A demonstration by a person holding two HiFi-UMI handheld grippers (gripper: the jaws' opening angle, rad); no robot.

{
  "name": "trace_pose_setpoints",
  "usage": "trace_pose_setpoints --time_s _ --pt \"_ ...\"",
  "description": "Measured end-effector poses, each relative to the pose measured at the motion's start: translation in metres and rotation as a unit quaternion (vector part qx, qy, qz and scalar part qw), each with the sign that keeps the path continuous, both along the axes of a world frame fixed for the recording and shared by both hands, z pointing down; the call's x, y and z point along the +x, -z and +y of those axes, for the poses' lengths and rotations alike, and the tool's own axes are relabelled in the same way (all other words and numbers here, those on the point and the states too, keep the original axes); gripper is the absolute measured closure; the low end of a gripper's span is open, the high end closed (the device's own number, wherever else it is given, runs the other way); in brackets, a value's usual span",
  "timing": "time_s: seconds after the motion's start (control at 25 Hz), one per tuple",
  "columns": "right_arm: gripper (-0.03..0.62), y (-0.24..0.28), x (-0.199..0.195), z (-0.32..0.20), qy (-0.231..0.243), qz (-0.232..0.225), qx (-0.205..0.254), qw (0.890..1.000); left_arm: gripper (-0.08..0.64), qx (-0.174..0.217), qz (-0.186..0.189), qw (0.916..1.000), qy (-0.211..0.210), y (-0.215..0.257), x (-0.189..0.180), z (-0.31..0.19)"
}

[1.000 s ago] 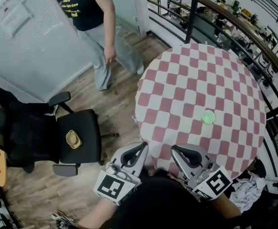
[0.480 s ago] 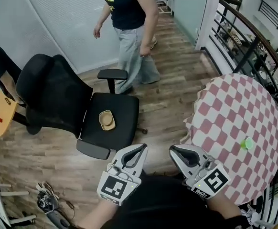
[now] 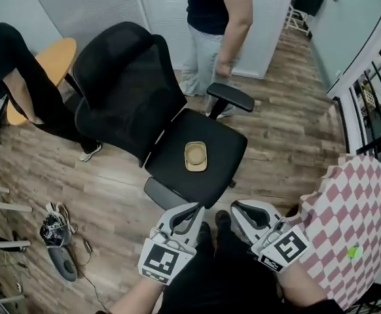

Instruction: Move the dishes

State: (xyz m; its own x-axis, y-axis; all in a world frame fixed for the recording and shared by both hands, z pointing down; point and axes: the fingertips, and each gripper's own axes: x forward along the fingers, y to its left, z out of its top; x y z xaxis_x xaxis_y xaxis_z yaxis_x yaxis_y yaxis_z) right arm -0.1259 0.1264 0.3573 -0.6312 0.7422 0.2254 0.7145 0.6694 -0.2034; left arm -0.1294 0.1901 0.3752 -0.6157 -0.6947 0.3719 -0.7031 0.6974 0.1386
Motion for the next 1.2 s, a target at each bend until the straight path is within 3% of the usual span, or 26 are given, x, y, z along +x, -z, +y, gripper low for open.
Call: trace_pose_setpoints --time_s 0.24,0.56,0.84,1.08,1.2 --pt "0.565 -0.069 -0.072 0.048 0.076 0.050 0.033 0.995 0.555 -0.021 0.039 0.9964 0.073 -0.053 -0.042 0.047" --pt "0.563 -0.187 -0.153 0.081 0.149 0.091 0.114 0.978 0.555 -0.045 0.080 0.9900 0.107 -0.135 -0.100 0.088" --pt "0.563 -0.300 -0.163 0.106 0.212 0.125 0.172 0.954 0.555 -0.040 0.104 0.9864 0.121 -0.202 -0.142 0.109" --pt "0.563 -0.399 -0.165 0.108 0.269 0.138 0.244 0.921 0.555 -0.049 0.100 0.9893 0.093 -0.226 -0.154 0.105" --pt "0.563 -0.439 -0.181 0.105 0.276 0.137 0.275 0.911 0.555 -0.028 0.108 0.9887 0.100 -0.235 -0.159 0.105"
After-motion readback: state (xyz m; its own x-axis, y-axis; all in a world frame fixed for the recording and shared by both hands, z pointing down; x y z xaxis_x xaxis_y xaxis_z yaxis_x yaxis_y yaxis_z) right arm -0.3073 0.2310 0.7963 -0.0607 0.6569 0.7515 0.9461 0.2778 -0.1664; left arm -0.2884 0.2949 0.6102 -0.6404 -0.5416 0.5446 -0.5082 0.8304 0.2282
